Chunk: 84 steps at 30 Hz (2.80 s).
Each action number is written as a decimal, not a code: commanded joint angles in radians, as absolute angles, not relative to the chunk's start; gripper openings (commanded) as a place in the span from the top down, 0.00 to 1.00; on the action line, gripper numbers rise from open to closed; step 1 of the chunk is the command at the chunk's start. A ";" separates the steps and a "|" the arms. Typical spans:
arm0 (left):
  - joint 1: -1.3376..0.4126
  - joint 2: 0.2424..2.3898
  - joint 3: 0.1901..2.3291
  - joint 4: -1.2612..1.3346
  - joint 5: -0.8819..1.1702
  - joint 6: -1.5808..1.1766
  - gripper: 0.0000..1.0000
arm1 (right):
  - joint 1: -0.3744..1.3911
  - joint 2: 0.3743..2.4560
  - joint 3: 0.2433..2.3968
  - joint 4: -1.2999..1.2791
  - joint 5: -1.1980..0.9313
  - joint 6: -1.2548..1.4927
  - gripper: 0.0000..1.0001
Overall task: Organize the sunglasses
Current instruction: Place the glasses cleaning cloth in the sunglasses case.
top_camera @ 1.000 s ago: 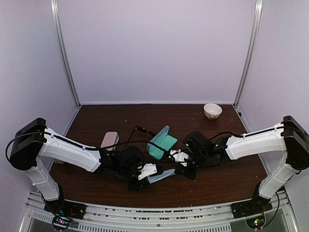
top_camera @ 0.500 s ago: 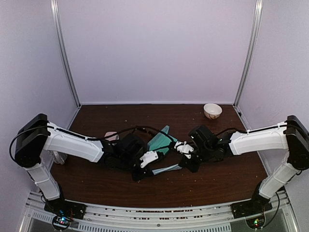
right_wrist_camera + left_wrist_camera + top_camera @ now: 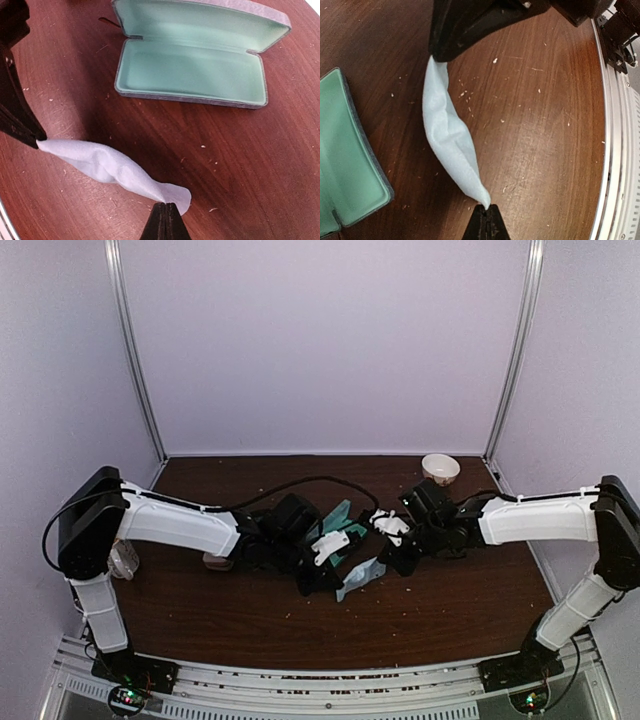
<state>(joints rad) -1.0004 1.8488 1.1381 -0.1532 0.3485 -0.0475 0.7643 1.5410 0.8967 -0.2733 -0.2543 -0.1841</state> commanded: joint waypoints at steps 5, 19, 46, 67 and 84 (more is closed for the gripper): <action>-0.994 1.924 1.261 -0.158 0.415 -0.110 1.00 | 0.704 1.562 0.984 -0.333 -0.203 -0.196 1.00; -0.951 2.026 1.378 -0.136 0.426 -0.223 1.00 | 0.665 1.693 1.137 -0.412 -0.185 -0.230 1.00; -0.882 2.037 1.345 -0.193 0.223 -0.358 1.00 | 0.652 1.949 1.457 -0.528 -0.211 -0.292 1.00; -0.877 1.996 1.325 -0.266 0.034 -0.395 1.00 | 0.655 2.080 1.680 -0.673 -0.287 -0.258 1.00; -0.877 1.939 1.321 -0.318 -0.020 -0.402 1.00 | 0.673 2.101 1.708 -0.763 -0.292 -0.216 1.00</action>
